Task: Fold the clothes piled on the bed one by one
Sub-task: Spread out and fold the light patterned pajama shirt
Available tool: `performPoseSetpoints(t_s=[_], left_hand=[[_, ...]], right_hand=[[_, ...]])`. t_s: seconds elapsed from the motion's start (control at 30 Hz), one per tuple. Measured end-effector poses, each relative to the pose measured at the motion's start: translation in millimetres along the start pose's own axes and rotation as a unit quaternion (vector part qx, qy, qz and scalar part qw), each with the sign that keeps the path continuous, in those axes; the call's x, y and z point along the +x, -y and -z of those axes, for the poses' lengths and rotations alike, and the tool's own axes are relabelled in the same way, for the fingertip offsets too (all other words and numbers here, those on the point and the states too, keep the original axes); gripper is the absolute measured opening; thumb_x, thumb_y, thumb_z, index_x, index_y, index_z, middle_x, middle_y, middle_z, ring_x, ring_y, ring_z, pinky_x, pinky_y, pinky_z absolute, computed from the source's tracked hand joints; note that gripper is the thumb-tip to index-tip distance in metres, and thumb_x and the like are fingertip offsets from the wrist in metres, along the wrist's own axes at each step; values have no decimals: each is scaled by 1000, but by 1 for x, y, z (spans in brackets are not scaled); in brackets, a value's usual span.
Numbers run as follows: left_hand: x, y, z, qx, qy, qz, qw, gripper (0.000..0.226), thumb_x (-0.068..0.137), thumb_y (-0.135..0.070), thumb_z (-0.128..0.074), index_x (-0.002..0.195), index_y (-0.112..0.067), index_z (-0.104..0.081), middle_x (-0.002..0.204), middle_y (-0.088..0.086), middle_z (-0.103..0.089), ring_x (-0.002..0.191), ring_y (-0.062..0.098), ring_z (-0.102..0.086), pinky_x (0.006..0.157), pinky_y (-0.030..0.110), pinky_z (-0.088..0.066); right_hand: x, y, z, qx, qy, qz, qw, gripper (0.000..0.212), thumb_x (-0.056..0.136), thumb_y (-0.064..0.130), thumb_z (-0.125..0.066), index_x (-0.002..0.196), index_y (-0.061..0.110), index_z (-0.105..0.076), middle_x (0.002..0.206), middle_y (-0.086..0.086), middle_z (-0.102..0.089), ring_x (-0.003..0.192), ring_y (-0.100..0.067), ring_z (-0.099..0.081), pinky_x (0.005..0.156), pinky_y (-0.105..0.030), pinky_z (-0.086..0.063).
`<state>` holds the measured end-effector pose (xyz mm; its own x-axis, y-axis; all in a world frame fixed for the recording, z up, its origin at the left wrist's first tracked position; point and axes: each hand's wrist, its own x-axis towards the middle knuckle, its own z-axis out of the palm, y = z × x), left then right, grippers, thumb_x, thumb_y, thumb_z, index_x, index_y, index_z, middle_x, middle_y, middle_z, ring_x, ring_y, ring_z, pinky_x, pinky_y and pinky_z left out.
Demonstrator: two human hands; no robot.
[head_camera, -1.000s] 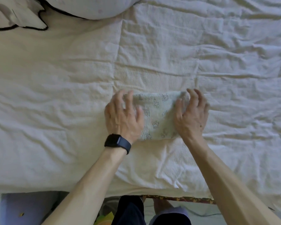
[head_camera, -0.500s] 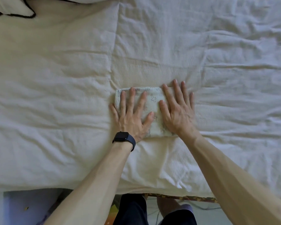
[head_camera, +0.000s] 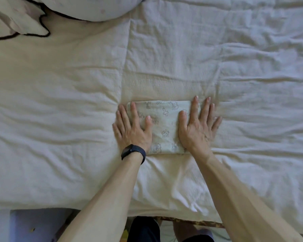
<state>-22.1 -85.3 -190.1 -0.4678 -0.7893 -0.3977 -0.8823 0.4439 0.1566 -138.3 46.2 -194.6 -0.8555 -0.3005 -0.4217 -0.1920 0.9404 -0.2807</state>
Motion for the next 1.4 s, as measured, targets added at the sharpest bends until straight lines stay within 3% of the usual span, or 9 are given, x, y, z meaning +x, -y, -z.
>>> performPoseSetpoints(t_s=[0.17,0.3,0.5,0.63,0.73,0.87,1.17,1.3,1.4], left_hand=[[3,-6,30,-131,3,85,988,50,102,-42,-44,150,-47,-30,141,4,-45,118,28,-50,96,40,-44],[9,15,51,-378,42,239,893,35,94,-24,-64,122,-28,-43,102,-5,-63,83,19,-63,62,25,-44],[25,41,73,-475,246,215,817,45,81,-30,-84,117,-9,-68,109,9,-75,104,30,-70,99,51,-52],[27,42,74,-494,296,175,799,40,84,-21,-80,119,-8,-66,118,11,-72,113,29,-67,104,46,-50],[27,39,73,-533,321,189,760,34,90,-13,-72,122,-4,-64,122,15,-69,114,28,-65,103,44,-50],[30,40,70,-546,318,152,760,47,93,-14,-68,137,-8,-53,128,12,-66,119,27,-63,106,47,-48],[26,25,80,-541,307,90,777,66,98,-11,-62,156,-17,-29,147,9,-51,134,25,-50,116,50,-37],[10,2,115,-529,313,42,788,57,98,-14,-63,149,-22,-40,124,-3,-66,109,8,-67,95,32,-55],[-10,-31,157,-532,310,0,788,49,98,-11,-62,144,-23,-49,120,4,-71,109,22,-70,96,45,-56]], right_hand=[[-5,-3,40,161,105,-59,980,73,96,70,-39,159,47,-9,157,-10,-30,141,-36,-36,114,-52,-33],[-5,-10,64,303,182,-94,931,88,91,42,-73,160,27,-20,154,-8,-43,138,-32,-48,113,-52,-42],[22,-15,63,341,247,-180,889,45,82,27,-86,118,11,-65,112,-6,-74,98,-25,-73,81,-41,-63],[20,-19,63,412,247,-179,858,35,82,23,-86,103,31,-58,104,2,-73,80,-14,-75,49,-21,-55],[13,-29,64,462,285,-159,825,40,87,22,-81,121,30,-63,107,6,-77,86,-13,-77,56,-30,-60],[15,-37,72,487,315,-127,805,56,81,27,-80,133,26,-61,118,4,-75,103,-20,-74,73,-39,-63],[-15,-39,88,545,236,-125,795,40,92,14,-73,126,34,-64,106,5,-77,94,-19,-76,64,-41,-62],[-44,-48,128,558,196,-113,798,43,89,19,-76,128,33,-64,108,2,-77,94,-21,-76,64,-41,-62],[-71,-54,184,581,150,-94,795,43,89,18,-76,128,31,-64,107,0,-78,95,-22,-76,63,-38,-62]])
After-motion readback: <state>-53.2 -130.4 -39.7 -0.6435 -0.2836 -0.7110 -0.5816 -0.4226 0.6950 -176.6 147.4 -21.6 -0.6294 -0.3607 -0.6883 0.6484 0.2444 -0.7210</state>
